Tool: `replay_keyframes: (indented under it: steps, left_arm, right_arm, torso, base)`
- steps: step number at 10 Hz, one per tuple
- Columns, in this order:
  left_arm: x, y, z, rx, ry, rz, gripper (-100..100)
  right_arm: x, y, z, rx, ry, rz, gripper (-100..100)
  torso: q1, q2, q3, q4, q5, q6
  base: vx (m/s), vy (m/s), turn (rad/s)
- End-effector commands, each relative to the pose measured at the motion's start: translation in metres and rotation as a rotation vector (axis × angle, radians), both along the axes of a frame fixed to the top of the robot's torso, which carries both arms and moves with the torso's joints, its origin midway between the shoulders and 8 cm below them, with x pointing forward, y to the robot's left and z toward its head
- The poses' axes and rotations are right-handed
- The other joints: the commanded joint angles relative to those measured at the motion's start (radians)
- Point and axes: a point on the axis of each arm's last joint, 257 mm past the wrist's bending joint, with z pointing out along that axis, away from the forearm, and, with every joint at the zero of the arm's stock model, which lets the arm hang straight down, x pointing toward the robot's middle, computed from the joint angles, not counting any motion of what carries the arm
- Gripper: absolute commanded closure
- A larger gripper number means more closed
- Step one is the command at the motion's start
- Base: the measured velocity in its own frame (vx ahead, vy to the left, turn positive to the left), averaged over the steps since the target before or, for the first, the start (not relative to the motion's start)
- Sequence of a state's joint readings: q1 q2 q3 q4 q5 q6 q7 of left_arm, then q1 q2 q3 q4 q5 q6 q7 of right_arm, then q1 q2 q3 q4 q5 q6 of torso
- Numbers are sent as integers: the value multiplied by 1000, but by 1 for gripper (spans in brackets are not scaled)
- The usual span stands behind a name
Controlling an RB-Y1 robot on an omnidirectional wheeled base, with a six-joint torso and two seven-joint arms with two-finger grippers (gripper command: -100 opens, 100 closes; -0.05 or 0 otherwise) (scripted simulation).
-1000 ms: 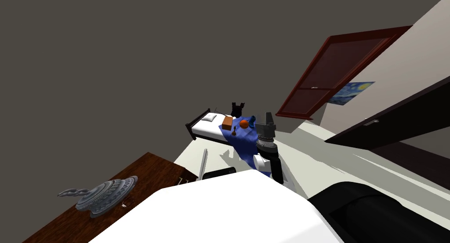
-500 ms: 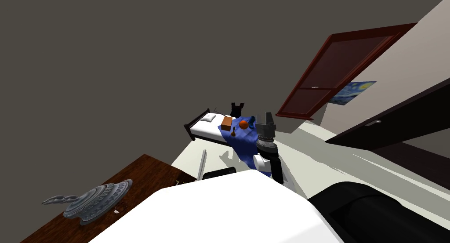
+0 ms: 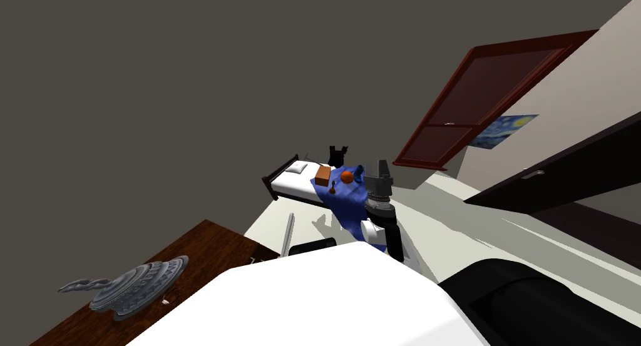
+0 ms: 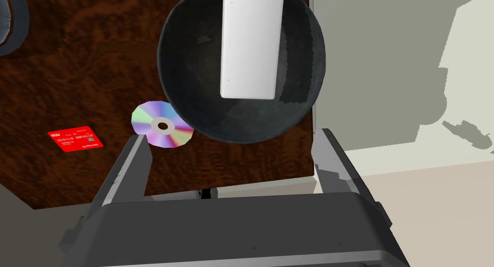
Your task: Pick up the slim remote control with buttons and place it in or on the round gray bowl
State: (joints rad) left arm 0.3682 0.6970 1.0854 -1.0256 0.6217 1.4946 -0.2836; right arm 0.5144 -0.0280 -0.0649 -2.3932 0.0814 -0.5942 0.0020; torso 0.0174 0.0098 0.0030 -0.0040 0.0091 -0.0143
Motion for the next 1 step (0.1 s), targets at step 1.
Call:
replay_keyframes:
  steps: [1]
  left_arm:
    - [0, 0, 0, 0, 0, 0, 0]
  right_arm:
    - [0, 0, 0, 0, 0, 0, 0]
  torso:
    - [0, 0, 0, 0, 0, 0]
  base:
    - [0, 0, 0]
